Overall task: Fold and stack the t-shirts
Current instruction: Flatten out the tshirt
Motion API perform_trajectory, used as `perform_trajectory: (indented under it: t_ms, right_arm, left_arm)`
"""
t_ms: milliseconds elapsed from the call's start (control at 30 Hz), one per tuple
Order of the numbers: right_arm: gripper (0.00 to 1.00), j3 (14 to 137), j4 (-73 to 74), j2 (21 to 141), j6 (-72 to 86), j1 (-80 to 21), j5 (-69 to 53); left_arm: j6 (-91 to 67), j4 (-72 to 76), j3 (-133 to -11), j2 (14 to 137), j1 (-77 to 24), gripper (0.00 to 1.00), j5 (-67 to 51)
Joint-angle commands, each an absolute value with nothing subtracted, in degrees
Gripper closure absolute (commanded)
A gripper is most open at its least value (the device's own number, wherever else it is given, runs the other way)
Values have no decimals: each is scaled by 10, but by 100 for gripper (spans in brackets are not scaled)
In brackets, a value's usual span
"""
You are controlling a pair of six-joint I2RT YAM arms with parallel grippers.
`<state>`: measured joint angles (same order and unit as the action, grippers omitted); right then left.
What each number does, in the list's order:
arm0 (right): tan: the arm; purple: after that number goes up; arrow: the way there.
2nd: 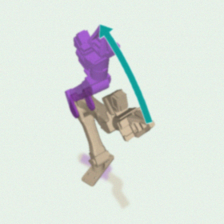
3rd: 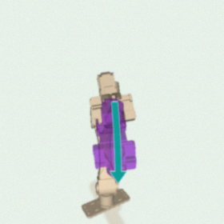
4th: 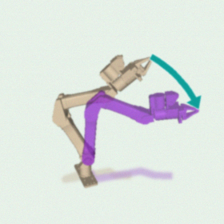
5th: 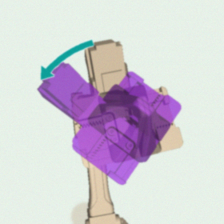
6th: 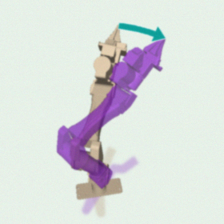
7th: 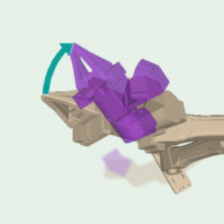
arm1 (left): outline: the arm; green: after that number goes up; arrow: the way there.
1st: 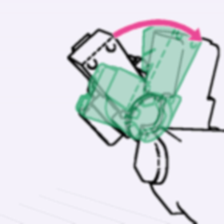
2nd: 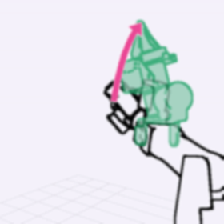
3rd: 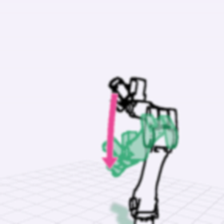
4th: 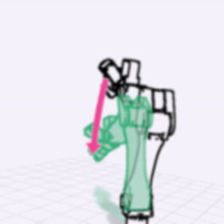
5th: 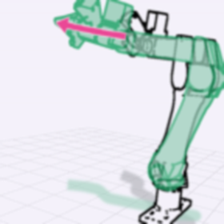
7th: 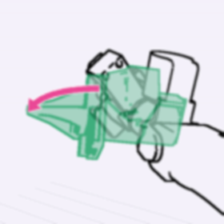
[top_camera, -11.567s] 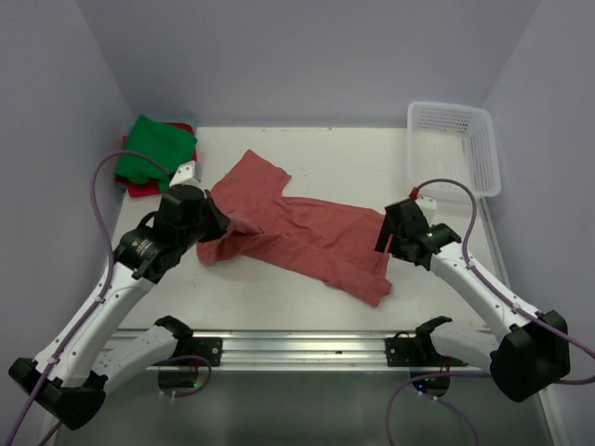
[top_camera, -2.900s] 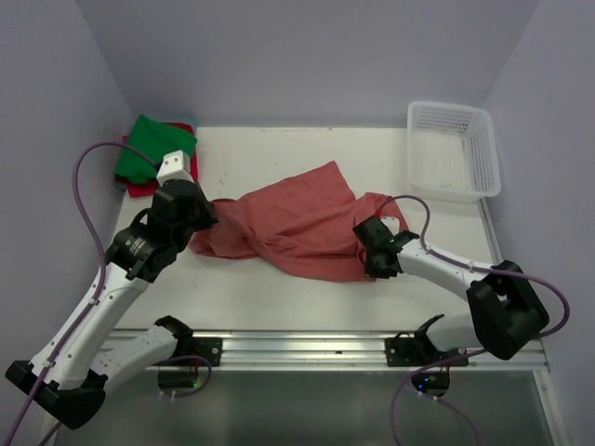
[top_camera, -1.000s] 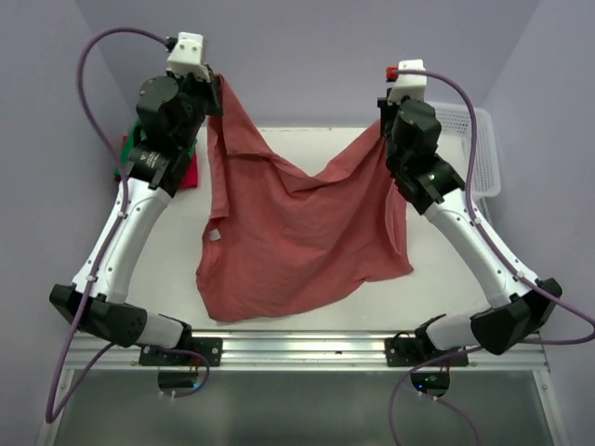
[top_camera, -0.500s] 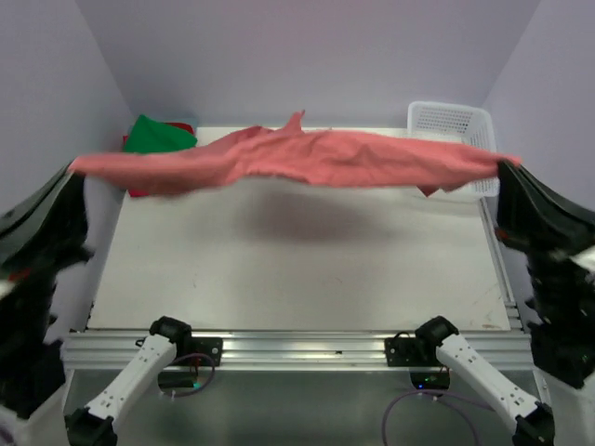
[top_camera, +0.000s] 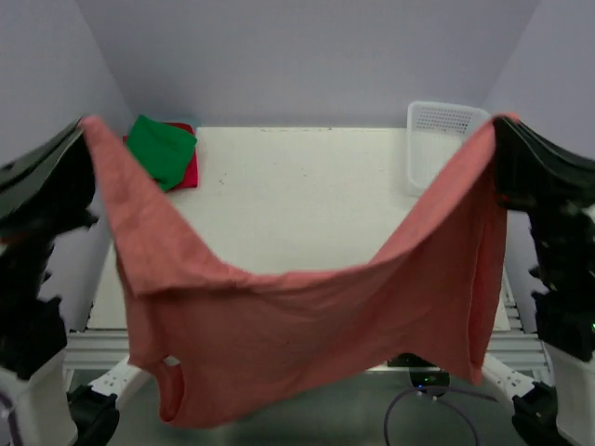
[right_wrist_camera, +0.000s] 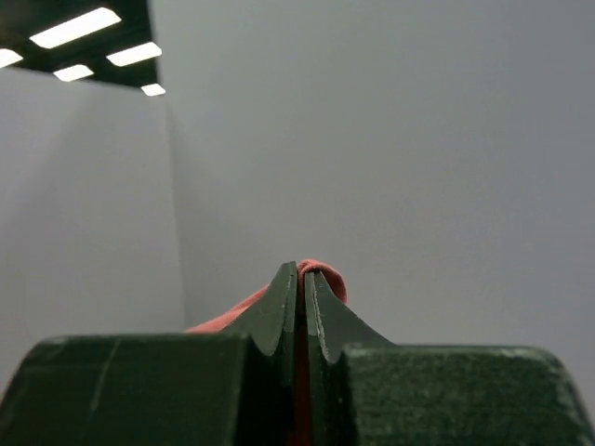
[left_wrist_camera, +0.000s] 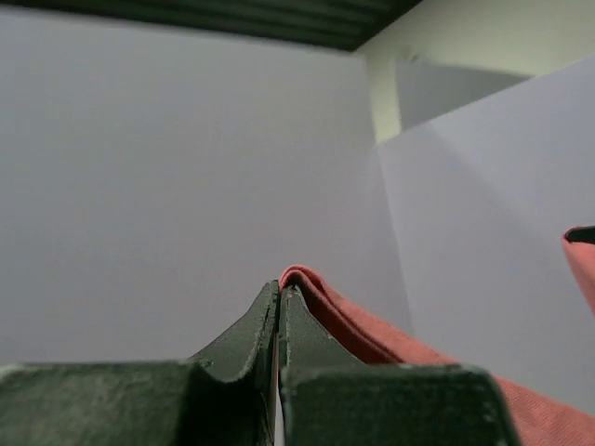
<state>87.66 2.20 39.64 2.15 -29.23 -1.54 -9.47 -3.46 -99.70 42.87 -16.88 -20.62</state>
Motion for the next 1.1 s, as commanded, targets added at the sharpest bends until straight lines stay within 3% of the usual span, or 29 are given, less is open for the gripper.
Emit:
perform_trajectory:
  t_ms: [0,167,433,600,1067]
  right_arm:
    - [100,883,83,549,4,-292,166]
    - [100,868,93,704,-4,-285,264]
    - [100,817,91,911,90,-190,207]
    - [100,905,119,1076,84,-158,212]
    - [100,1067,81,1259,105,-135,293]
  left_arm:
    - [-41,-64,-963,586,-168,100,-77]
    - [-22,-38,-899,707,-151,100,-3]
    - [-54,70,-746,853,-63,100,-7]
    - [-81,99,-744,968,-23,100,-18]
    - [-127,163,-798,1086,-4,100,-17]
